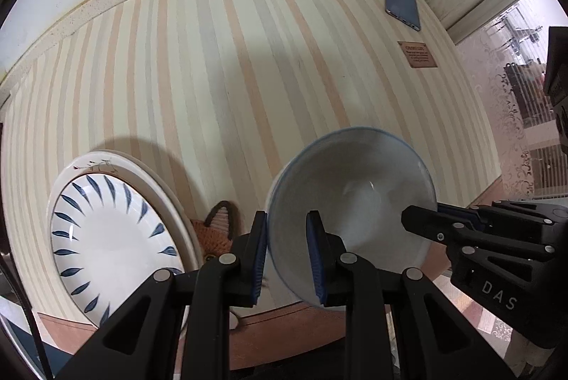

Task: Organize plates and bowls

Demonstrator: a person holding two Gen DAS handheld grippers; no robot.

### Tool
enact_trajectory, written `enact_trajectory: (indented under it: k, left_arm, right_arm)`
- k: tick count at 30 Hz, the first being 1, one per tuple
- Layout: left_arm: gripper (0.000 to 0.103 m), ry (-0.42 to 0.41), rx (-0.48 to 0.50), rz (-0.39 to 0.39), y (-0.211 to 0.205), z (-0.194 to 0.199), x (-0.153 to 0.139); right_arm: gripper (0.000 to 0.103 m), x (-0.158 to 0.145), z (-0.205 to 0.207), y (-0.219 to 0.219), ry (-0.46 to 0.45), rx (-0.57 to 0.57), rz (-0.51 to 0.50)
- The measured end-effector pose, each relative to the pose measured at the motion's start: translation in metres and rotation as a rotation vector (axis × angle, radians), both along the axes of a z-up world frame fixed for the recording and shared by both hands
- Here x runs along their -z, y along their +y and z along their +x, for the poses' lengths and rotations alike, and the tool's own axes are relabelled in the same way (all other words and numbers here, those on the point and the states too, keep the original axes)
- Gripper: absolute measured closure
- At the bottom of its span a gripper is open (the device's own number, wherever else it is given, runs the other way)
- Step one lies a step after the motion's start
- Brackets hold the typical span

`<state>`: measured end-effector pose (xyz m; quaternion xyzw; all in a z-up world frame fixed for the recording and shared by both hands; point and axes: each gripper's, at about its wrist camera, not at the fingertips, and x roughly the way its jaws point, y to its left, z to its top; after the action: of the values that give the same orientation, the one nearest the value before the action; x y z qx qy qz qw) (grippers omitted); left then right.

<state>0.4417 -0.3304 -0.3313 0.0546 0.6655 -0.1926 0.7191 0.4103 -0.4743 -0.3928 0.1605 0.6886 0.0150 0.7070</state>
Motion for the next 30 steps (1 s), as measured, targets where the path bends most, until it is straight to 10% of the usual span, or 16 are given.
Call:
enact_trajectory:
  k: [17, 19, 22, 26, 30]
  left_arm:
    - [0.083, -0.193, 0.019, -0.02, 0.02, -0.024, -0.077]
    - [0.082, -0.206, 0.017, -0.041, 0.027, -0.029, -0.09]
    - [0.075, -0.234, 0.012, -0.073, 0.035, -0.037, -0.114]
    - [0.033, -0.25, -0.005, -0.144, 0.046, -0.045, -0.14]
    - [0.024, -0.278, -0.004, -0.176, 0.052, -0.051, -0.158]
  right_arm:
    - [0.088, -0.068, -0.048, 0.006, -0.145, 0.061, -0.031]
    - [0.076, -0.087, -0.061, 0.006, -0.18, 0.072, -0.042]
    - [0.061, -0.114, -0.079, 0.008, -0.238, 0.093, -0.054]
    - [0.055, -0.143, -0.099, 0.011, -0.287, 0.104, -0.066]
    - [0.032, -0.168, -0.117, 0.014, -0.338, 0.112, -0.096]
